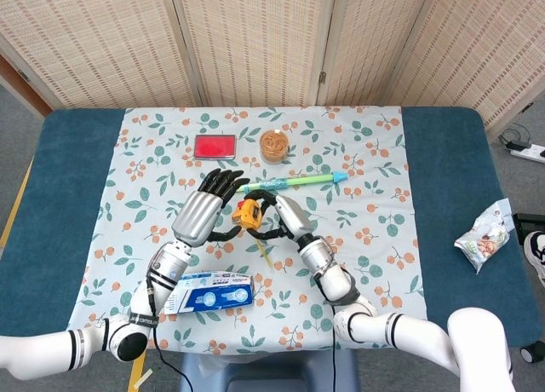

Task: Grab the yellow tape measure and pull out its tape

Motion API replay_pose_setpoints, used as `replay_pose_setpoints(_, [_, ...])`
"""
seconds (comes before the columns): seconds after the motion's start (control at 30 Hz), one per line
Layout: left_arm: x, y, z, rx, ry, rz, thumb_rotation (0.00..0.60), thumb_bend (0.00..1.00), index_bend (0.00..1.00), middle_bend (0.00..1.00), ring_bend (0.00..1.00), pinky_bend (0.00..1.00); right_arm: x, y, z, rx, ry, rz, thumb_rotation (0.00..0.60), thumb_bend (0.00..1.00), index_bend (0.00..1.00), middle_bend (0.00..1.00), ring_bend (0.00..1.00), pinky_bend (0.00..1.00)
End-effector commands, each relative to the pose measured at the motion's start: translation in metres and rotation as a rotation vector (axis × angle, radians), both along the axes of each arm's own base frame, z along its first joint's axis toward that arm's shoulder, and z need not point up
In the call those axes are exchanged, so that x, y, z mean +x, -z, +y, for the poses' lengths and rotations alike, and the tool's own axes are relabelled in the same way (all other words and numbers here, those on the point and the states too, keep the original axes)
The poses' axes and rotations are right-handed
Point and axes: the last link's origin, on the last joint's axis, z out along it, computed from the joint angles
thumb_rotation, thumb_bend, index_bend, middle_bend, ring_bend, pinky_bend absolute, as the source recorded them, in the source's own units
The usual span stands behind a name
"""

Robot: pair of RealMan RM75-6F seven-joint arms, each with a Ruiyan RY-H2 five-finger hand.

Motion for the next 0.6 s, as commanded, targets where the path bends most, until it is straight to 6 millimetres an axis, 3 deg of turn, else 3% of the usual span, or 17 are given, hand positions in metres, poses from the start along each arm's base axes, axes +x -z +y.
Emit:
replay_pose_setpoints(0.03, [0.0006, 0.0008, 0.0008, 0.001, -0.002, 0.003, 0.6, 0.33, 0.17, 0.12, 0.09, 0.0, -0.0003, -0.0001, 0.0005, 0.0, -0.001, 0.002, 0.6, 0.55, 0.68, 0.55, 0.48, 0.27])
replay_pose_setpoints(0.43, [-0.003, 0.0034, 0.0042, 0.002, -0.021, 0.017, 0.6, 0.36, 0.17, 0.12, 0.09, 0.0, -0.0005, -0.0005, 0.002, 0.005, -0.001, 0.005, 0.6, 0.55, 0.68, 0.55, 0.49, 0.27])
replay_pose_setpoints(0.6, [-0.0068, 0.0022, 0.005, 0.004, -0.034, 0.015, 0.6, 0.52, 0.19, 0.12, 0.09, 0.0, -0.0016, 0.0, 0.0026, 0.007, -0.001, 0.013, 0.6, 0.55, 0.68, 0.55, 0.49, 0.27])
